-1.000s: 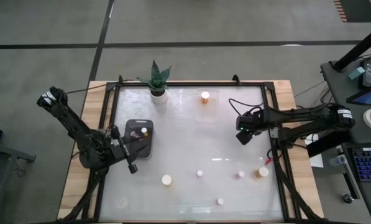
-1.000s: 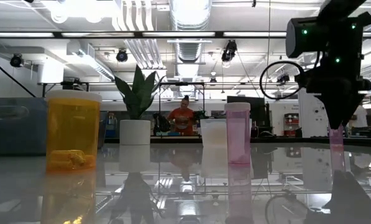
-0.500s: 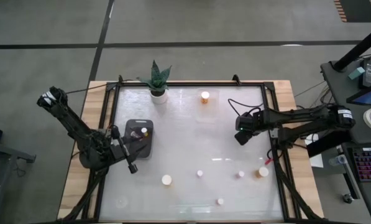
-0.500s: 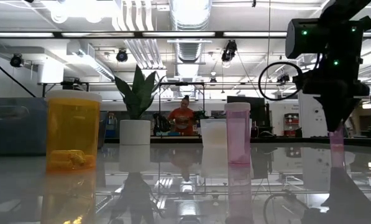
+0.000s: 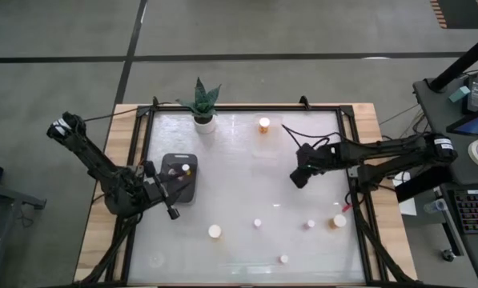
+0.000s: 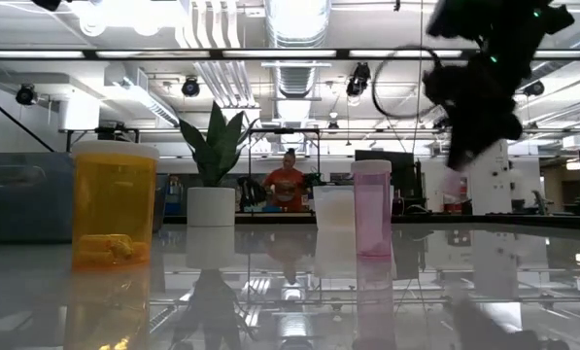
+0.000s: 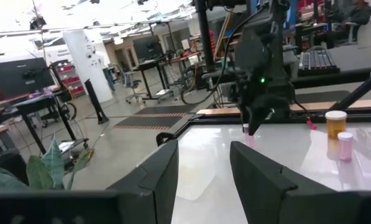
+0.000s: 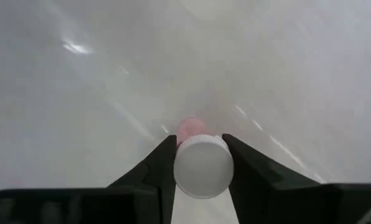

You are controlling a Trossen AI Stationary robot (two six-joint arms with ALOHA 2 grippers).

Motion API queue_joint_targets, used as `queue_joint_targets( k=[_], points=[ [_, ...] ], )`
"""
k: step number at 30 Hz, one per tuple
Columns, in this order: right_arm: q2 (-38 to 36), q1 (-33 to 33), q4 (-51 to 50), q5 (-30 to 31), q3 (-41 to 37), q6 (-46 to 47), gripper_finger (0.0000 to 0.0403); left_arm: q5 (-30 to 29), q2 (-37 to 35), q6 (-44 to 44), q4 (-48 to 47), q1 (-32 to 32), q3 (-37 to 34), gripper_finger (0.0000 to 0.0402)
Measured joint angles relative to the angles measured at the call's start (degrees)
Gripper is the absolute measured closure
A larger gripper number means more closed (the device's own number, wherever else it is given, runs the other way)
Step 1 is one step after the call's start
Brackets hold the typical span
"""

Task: Pick and place medicine bottles into bin by pill shape (circle, oval)
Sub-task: Put the small pink pill bottle into the black bin

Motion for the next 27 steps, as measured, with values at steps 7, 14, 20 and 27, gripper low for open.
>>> queue_joint_targets(
  k=[7, 14, 20, 27],
  points=[
    [1.52, 2.44, 22.44, -0.24, 0.88, -6.37, 0.0299, 0.00, -0.45, 0.09, 0.16, 0.37, 0.22, 0.0272],
    [9.31, 3.83, 45.90, -0.44, 0.88, -16.65, 0.0298, -0.09, -1.30, 3.20, 0.23, 0.66, 0.22, 0.0272],
    [18.04, 3.60, 60.20, -1.46, 2.51, -20.56, 0.0297, -0.20, -1.82, 8.46, 0.31, 1.00, 0.17, 0.0272],
    [28.64, 3.57, 59.80, -1.55, 13.59, -26.47, 0.0296, -0.39, -2.32, 12.73, 0.27, 1.33, 0.00, 0.0272]
  ],
)
